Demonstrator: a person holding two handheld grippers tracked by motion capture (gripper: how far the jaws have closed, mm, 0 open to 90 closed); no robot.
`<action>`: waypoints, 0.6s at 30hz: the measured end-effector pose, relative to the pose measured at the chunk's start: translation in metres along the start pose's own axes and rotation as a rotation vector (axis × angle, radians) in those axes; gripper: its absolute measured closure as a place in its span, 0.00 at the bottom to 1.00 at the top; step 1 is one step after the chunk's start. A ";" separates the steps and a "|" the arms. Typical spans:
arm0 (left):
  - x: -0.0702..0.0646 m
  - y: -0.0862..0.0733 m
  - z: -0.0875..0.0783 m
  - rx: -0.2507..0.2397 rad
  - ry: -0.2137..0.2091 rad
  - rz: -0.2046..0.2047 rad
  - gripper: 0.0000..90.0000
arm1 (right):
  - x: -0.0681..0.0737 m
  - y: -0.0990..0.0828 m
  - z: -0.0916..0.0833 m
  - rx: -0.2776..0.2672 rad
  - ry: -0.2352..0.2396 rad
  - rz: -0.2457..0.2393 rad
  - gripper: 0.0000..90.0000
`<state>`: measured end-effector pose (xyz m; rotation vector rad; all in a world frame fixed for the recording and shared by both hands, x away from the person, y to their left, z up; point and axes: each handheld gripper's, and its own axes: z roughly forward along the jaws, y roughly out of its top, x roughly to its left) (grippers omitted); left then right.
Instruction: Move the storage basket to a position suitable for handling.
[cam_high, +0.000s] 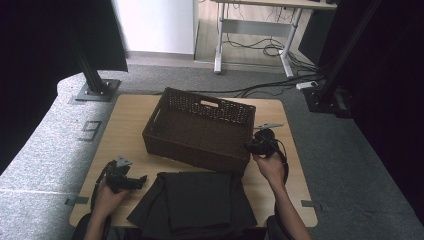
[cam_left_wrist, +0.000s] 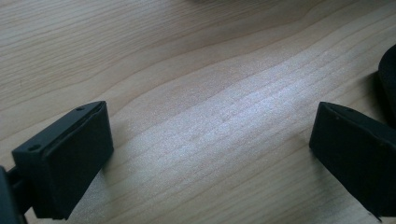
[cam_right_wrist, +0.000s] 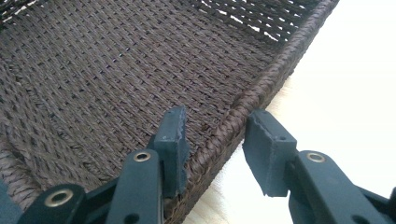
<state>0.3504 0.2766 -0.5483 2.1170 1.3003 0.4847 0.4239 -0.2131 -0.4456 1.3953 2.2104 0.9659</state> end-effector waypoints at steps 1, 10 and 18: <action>0.000 0.000 0.000 0.000 0.000 0.000 0.00 | -0.002 0.001 0.000 0.004 -0.005 0.000 0.65; 0.000 0.000 0.000 0.000 0.001 -0.001 0.00 | -0.021 0.005 0.002 0.013 -0.061 0.021 0.73; 0.000 0.000 0.000 0.000 0.001 0.000 0.00 | -0.025 0.009 0.007 -0.004 -0.056 -0.005 0.75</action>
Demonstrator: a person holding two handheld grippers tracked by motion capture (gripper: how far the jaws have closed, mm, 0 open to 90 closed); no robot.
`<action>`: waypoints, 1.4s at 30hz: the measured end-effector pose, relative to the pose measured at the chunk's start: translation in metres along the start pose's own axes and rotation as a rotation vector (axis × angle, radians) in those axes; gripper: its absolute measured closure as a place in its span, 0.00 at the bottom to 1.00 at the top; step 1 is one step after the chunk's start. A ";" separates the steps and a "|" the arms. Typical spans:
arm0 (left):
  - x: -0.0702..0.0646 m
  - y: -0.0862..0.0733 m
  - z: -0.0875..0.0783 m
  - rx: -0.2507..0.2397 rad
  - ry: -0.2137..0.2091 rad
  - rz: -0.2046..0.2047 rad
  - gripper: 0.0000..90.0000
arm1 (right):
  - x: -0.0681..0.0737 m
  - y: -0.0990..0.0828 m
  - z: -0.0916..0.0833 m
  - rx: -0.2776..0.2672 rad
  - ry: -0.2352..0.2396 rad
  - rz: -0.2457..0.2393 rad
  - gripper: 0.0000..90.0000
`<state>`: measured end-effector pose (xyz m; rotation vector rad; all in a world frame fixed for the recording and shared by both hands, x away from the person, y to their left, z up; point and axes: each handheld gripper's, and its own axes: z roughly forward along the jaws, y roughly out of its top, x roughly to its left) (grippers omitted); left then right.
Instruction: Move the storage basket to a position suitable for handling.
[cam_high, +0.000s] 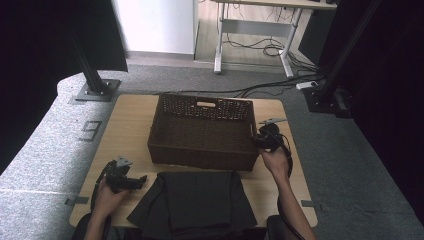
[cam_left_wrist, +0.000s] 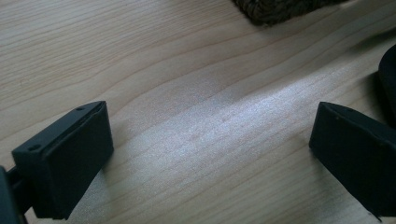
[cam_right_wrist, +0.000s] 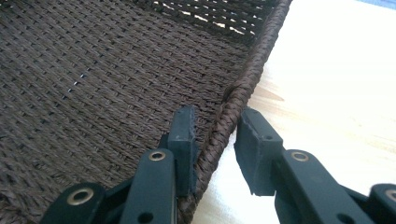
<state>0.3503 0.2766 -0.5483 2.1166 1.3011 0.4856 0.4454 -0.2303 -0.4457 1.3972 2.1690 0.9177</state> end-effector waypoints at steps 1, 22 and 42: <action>0.000 0.000 0.000 0.000 0.000 0.000 0.00 | 0.000 0.001 0.001 -0.002 -0.001 -0.004 0.75; 0.000 0.000 0.000 0.000 0.000 0.000 0.00 | 0.001 0.006 0.003 -0.055 0.002 -0.012 0.47; 0.000 0.000 0.000 0.002 -0.001 0.001 0.00 | 0.002 -0.054 -0.046 -0.087 0.081 -0.032 0.00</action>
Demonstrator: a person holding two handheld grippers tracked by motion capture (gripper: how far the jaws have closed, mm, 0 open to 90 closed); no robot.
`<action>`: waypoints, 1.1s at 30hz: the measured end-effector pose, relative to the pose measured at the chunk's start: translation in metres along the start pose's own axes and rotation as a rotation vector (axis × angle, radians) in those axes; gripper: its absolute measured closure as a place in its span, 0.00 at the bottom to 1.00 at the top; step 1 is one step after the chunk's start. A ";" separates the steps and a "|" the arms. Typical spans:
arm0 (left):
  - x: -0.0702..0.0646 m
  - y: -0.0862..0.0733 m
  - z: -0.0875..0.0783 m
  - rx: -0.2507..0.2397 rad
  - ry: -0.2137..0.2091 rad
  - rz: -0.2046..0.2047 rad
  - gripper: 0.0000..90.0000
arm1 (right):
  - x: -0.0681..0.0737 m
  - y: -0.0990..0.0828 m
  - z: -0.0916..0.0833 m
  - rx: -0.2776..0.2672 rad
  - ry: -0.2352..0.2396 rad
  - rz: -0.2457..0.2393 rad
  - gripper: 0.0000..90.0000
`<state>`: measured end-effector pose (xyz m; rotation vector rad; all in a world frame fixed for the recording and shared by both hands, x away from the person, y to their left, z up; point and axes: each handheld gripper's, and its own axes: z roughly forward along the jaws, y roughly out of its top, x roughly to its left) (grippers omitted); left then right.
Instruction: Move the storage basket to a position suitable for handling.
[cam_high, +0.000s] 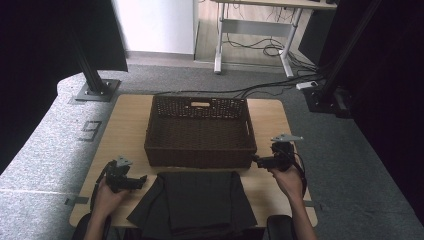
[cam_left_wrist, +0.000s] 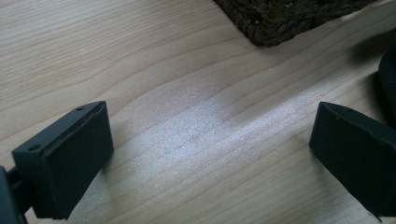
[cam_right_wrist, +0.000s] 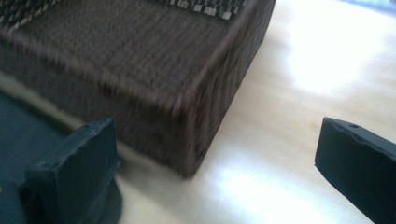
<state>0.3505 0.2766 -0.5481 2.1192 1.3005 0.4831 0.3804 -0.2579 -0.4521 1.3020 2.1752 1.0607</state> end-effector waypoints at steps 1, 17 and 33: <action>0.000 0.000 0.000 0.000 0.000 0.000 0.00 | 0.001 -0.011 0.003 0.025 0.002 -0.009 0.00; -0.001 0.000 0.000 -0.002 0.000 -0.002 0.00 | 0.009 -0.068 0.048 0.167 -0.019 0.028 0.00; -0.003 0.000 0.000 -0.002 -0.001 -0.001 0.00 | 0.012 -0.089 0.059 0.081 -0.079 0.019 0.00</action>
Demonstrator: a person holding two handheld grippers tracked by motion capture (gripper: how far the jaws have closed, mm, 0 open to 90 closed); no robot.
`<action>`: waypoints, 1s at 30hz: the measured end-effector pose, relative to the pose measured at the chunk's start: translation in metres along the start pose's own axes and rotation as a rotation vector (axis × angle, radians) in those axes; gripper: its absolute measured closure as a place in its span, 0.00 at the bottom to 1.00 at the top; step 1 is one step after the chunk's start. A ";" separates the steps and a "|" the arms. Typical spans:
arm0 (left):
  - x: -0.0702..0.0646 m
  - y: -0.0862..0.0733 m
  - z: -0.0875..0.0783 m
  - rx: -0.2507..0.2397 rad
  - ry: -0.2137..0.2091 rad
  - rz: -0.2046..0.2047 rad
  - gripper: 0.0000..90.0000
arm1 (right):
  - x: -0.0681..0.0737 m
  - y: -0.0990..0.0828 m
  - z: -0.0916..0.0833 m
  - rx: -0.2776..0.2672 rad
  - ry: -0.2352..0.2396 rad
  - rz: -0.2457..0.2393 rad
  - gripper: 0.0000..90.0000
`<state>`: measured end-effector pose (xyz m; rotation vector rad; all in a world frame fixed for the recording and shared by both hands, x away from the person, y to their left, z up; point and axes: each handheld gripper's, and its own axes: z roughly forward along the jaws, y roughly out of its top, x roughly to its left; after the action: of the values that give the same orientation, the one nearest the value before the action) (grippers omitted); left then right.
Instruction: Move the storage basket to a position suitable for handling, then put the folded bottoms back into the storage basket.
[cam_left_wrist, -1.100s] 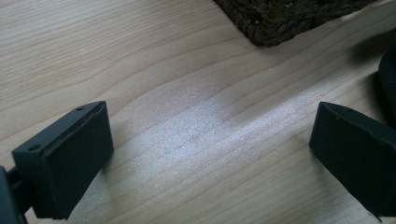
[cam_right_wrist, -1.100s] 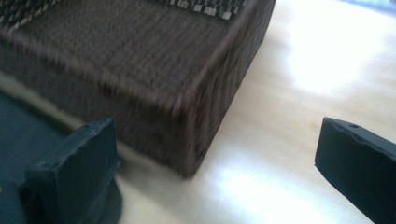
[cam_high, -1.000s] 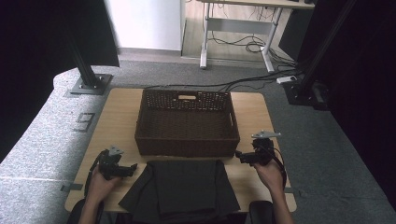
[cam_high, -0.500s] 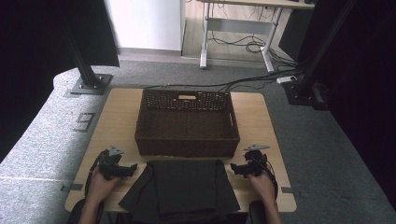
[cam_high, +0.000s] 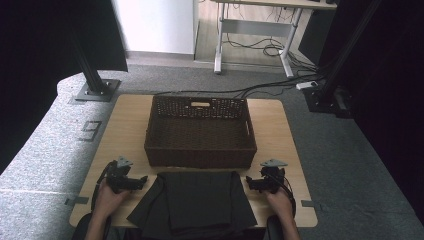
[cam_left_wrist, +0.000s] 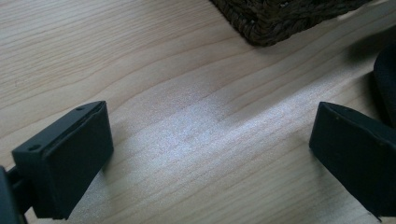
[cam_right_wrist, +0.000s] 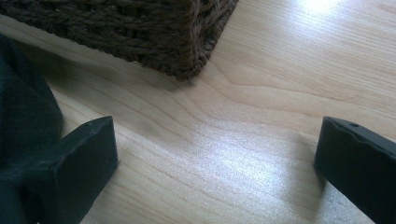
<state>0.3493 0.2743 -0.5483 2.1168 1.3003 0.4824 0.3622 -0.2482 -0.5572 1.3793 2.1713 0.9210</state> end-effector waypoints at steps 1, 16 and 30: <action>0.000 0.000 0.000 0.000 0.000 0.000 0.00 | 0.000 0.001 0.001 0.001 -0.003 0.002 0.00; -0.002 0.006 -0.010 0.029 -0.081 -0.027 0.00 | -0.001 0.008 -0.007 0.049 0.067 0.011 0.00; -0.052 0.020 -0.037 -0.052 -0.144 0.056 0.00 | 0.030 0.014 -0.038 0.027 0.174 -0.019 0.00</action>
<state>0.3177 0.2326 -0.5071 2.1080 1.1381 0.3752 0.3336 -0.2291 -0.5203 1.3325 2.3281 1.0426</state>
